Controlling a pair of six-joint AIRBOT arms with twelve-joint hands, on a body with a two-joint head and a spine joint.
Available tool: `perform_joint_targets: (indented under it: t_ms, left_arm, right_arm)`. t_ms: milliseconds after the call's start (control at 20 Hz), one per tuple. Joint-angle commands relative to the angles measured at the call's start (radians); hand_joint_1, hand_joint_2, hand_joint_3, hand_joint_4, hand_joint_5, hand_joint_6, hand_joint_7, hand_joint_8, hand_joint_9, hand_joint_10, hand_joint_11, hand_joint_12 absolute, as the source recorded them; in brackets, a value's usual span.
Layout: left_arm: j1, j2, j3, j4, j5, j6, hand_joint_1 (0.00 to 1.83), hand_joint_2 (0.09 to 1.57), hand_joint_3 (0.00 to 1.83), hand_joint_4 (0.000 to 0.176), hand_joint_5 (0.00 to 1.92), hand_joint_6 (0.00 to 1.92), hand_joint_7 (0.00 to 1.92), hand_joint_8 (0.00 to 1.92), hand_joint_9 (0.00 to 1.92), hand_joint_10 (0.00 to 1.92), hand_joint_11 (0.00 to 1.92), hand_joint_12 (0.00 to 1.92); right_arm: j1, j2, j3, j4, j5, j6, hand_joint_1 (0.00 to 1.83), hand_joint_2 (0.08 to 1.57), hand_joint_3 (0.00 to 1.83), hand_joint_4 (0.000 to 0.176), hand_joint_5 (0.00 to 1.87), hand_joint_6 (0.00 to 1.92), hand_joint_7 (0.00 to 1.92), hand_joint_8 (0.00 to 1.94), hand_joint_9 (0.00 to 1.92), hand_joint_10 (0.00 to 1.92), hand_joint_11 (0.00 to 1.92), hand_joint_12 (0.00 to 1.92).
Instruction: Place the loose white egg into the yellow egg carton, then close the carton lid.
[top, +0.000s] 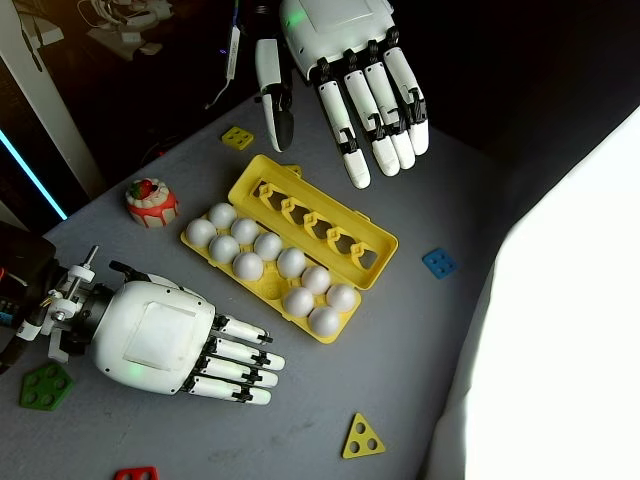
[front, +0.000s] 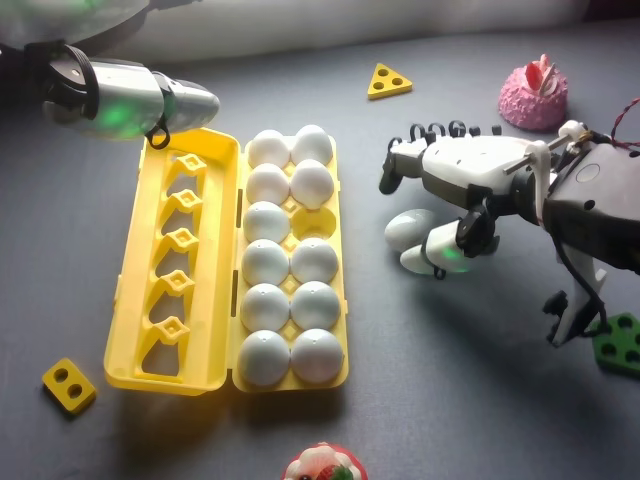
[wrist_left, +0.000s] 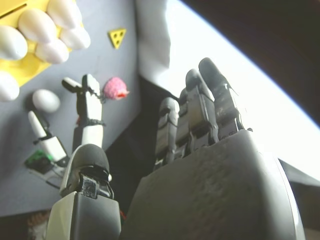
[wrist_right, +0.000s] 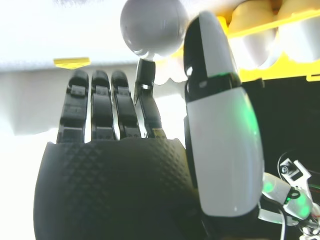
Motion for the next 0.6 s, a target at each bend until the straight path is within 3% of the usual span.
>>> perform_joint_targets:
  t_ms: [0,150,250,300,350,550]
  left_arm:
    - [-0.013,0.000,0.002,0.022,0.007,0.004,0.13,1.25,0.00,0.035,0.17,0.01,0.10,0.00,0.23,0.00,0.00,0.79]
    - [-0.013,0.000,0.002,0.022,0.007,0.004,0.15,1.26,0.00,0.031,0.17,0.00,0.08,0.00,0.21,0.00,0.00,0.76]
    - [-0.013,0.000,0.001,0.022,0.007,0.004,0.12,1.27,0.00,0.037,0.15,0.00,0.06,0.00,0.21,0.00,0.00,0.71]
    - [-0.013,0.000,0.001,0.022,0.007,0.004,0.13,1.26,0.00,0.033,0.15,0.00,0.06,0.00,0.21,0.00,0.00,0.72]
    - [-0.013,0.000,0.001,0.022,0.007,0.004,0.16,1.26,0.00,0.035,0.14,0.00,0.05,0.00,0.20,0.00,0.00,0.67]
    - [-0.013,0.000,0.001,0.022,0.007,0.004,0.14,1.27,0.00,0.039,0.12,0.00,0.05,0.00,0.19,0.00,0.00,0.67]
  right_arm:
    - [0.001,-0.001,0.004,-0.043,0.046,0.003,1.05,1.08,0.00,0.000,0.10,0.95,0.03,0.00,0.02,0.02,0.00,0.00]
    - [-0.010,-0.004,0.008,-0.054,0.052,0.003,1.07,1.07,0.00,0.000,0.15,0.88,0.04,0.00,0.02,0.02,0.01,0.01]
    - [-0.012,-0.005,0.014,-0.055,0.054,0.003,1.06,1.07,0.00,0.000,0.17,0.84,0.03,0.01,0.05,0.03,0.00,0.37]
    - [-0.013,-0.006,0.016,-0.055,0.055,0.003,1.06,1.07,0.00,0.000,0.17,0.82,0.02,0.00,0.05,0.03,0.00,0.46]
    - [-0.014,-0.007,0.020,-0.055,0.055,0.003,1.05,1.08,0.00,0.000,0.15,0.85,0.02,0.00,0.03,0.03,0.00,0.25]
    - [-0.013,-0.009,0.022,-0.055,0.055,0.003,1.06,1.08,0.00,0.000,0.21,0.84,0.03,0.00,0.03,0.03,0.00,0.18]
